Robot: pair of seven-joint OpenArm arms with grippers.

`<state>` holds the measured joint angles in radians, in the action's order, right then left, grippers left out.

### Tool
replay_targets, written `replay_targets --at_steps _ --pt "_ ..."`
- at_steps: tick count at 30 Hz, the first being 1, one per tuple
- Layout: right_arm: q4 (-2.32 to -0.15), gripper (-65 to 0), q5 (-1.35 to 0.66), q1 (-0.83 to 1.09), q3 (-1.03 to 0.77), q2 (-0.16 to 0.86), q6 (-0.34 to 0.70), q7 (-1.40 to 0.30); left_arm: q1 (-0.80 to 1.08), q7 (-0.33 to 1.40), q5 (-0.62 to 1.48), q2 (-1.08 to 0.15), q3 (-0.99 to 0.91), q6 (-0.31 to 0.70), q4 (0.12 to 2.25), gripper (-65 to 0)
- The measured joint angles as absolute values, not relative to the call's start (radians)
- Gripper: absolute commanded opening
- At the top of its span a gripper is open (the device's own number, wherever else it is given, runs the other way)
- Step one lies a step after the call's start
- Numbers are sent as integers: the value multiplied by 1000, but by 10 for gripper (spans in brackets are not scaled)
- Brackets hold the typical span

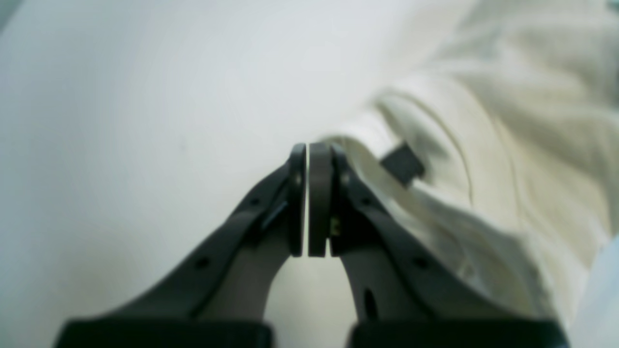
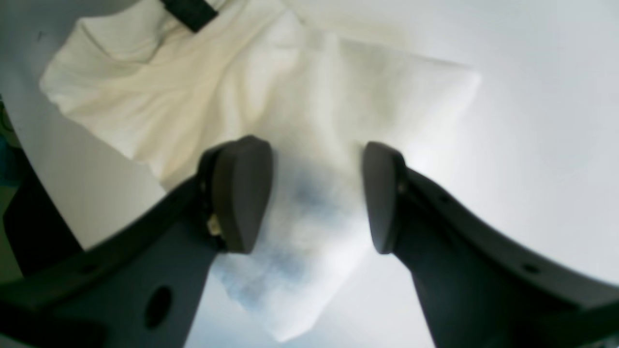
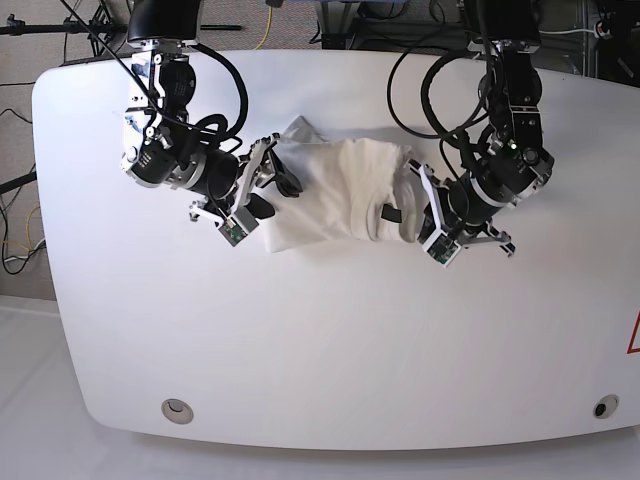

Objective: Fold the T-shirt properly
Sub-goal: 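Fold the pinched edge with the left gripper over toward the right gripper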

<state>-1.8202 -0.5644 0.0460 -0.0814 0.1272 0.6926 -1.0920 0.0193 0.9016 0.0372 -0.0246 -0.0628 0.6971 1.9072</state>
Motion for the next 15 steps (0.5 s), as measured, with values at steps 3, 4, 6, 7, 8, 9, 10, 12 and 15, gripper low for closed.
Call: replay_targets --at_steps 3,4,6,7,8,9,10,12,15 --pt "-1821 -330 -564 46 -81 128 693 -1092 -7 902 36 -22 -49 697 1908 -650" --pt "-1821 -330 -561 46 -82 129 692 -1092 -17 902 36 -22 -33 697 1908 -650" --pt "-1821 -330 -556 46 -82 131 693 -1093 -27 900 38 -22 -5 697 1909 -650" --pt "-1821 -330 -555 46 -82 131 692 -1093 -28 900 38 -22 4 697 1909 -650" --pt "-1821 -330 -554 46 -82 130 692 -1092 -28 900 39 -22 16 697 1909 -650" --pt "-1821 -330 -555 45 -81 130 692 -1092 -27 901 38 -22 30 697 1909 -650" --pt "-1821 -330 -555 43 -81 130 693 -1093 -24 901 38 -21 39 698 1909 -650" --pt "-1821 -330 -556 35 -81 131 693 -1093 -14 901 38 -17 63 697 1909 -650" --pt "-1821 -330 -553 16 -82 134 692 -1095 15 901 37 7 79 697 1909 -650"
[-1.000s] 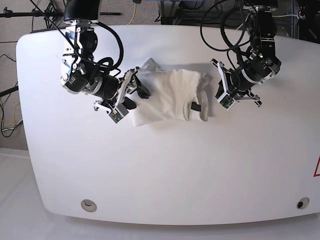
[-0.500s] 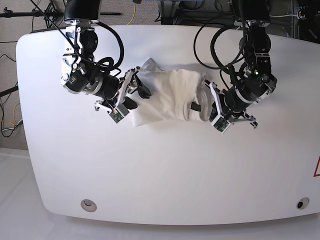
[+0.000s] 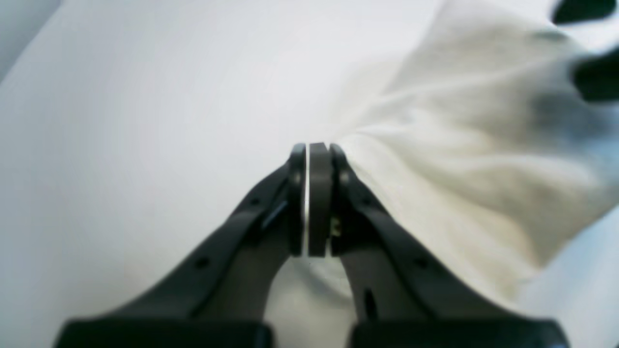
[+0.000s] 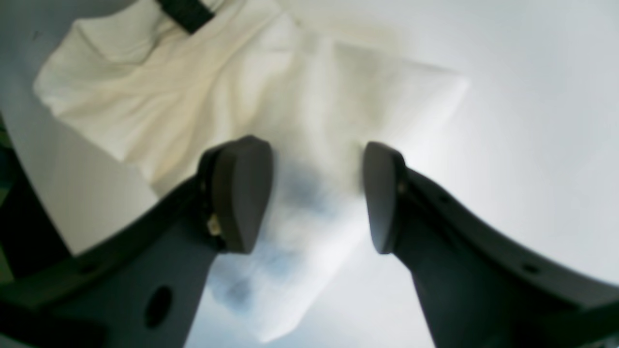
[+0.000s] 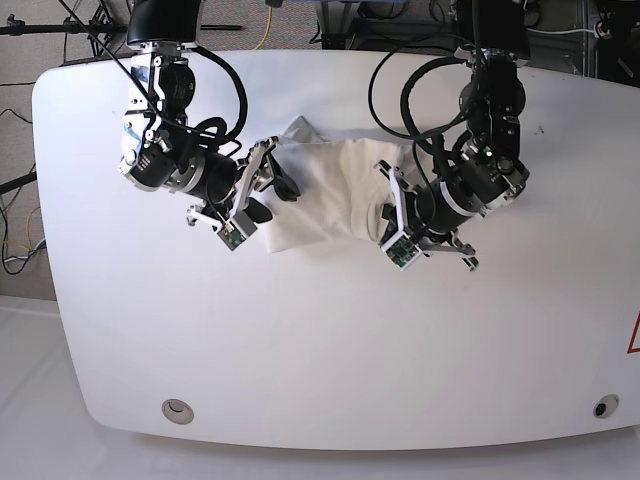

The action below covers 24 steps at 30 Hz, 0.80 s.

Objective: Fold the T-shirt properly
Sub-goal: 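Fold the pinched edge with the left gripper over toward the right gripper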

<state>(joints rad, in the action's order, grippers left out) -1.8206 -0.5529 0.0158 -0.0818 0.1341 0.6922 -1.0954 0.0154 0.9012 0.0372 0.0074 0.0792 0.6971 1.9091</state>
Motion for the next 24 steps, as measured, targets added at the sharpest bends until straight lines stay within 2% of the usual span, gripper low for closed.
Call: replay_targets --at_steps 6,24 --pt "-1821 -330 -555 -21 -82 136 693 -1092 89 903 37 56 87 700 1908 -650" --pt "-1728 -330 -553 -130 -81 138 693 -1093 203 894 39 31 78 699 1903 -650"
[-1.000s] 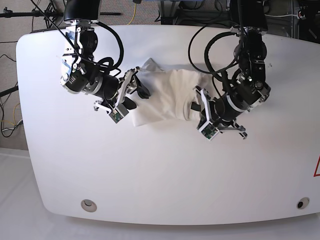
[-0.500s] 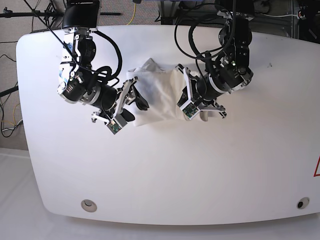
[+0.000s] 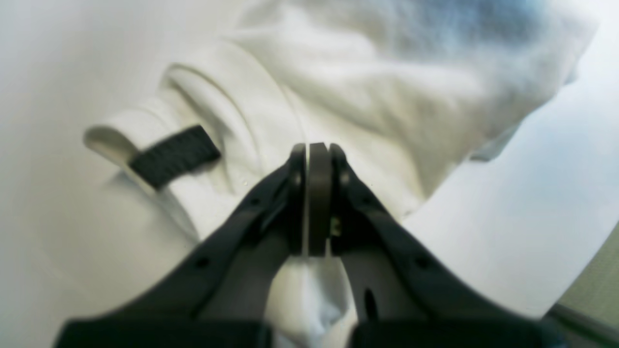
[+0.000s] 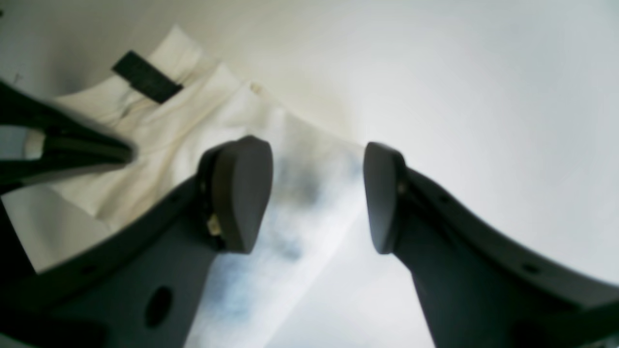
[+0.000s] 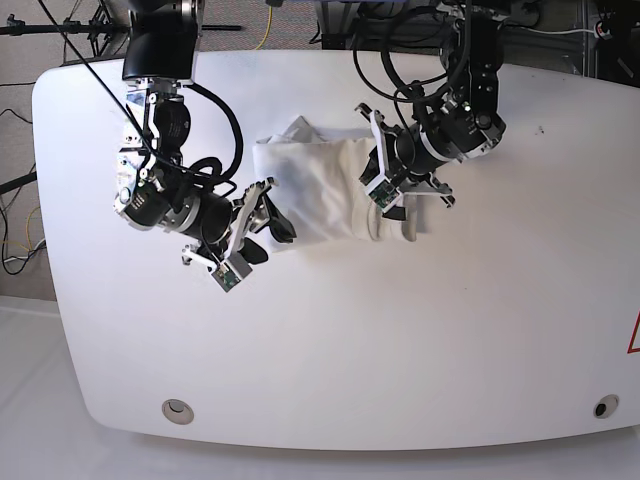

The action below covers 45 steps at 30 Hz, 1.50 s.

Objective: Fold the T-shirt properly
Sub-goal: 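Fold the pinched edge with the left gripper over toward the right gripper, then hold the bundle with the left gripper while the right gripper lifts away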

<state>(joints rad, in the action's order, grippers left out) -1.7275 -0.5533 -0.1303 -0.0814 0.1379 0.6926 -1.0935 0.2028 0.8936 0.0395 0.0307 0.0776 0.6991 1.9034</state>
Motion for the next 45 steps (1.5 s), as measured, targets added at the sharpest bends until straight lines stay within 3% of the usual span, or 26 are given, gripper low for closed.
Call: replay_targets --at_steps 20,37,45 --pt "-1714 -330 -554 -141 -81 136 693 -1093 239 796 29 -79 -3 697 1900 -650" --pt "-1713 -330 -553 -162 -81 139 693 -1089 233 804 39 19 82 697 1903 -650" --pt "-1671 -330 -556 -217 -81 137 693 -1078 231 894 34 56 121 696 1906 -650"
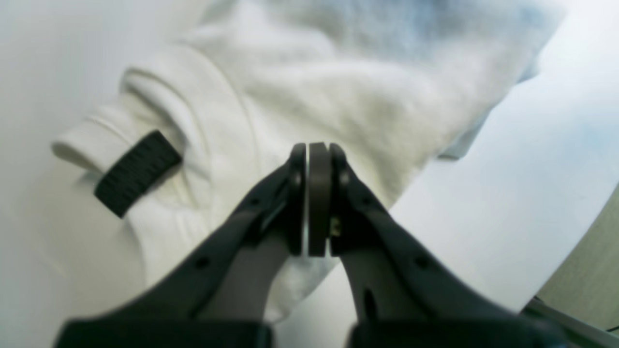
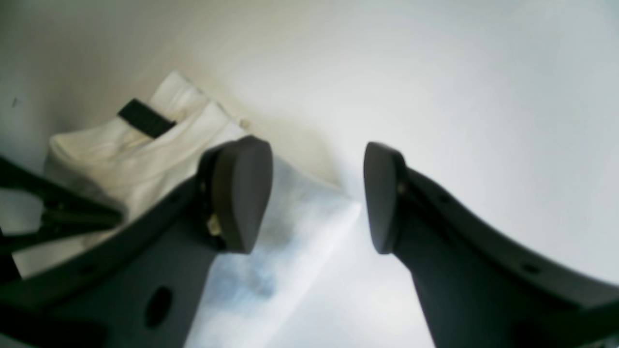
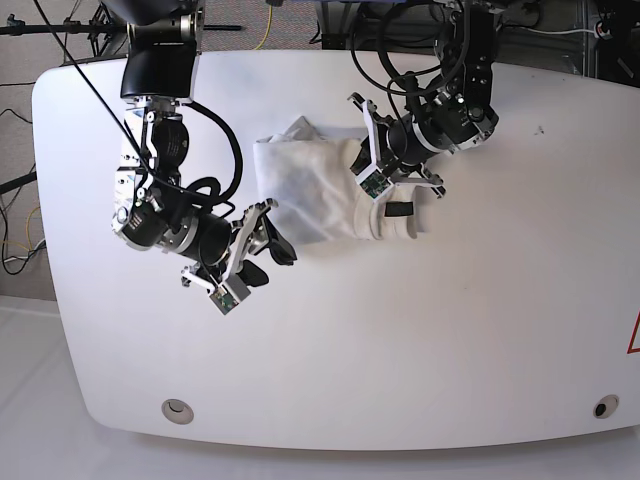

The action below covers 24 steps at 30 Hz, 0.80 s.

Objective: Fold the T-shirt properly
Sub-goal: 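Hold the bundle with the left gripper while the right gripper lifts away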

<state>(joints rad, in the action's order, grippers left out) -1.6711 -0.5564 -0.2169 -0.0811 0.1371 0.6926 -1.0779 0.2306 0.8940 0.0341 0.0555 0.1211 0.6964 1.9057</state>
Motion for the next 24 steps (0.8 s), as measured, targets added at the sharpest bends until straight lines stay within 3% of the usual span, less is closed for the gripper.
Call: replay_targets --at_steps 8,17,24 --pt "-1558 -356 -439 -265 -78 112 692 -1074 257 890 38 57 131 697 1907 -650" --pt "-1461 -650 -336 -296 -74 61 698 -965 327 894 37 38 119 697 1906 -650" --pt "-1352 -650 -317 -334 -75 56 696 -953 327 894 30 30 113 697 1906 -650"
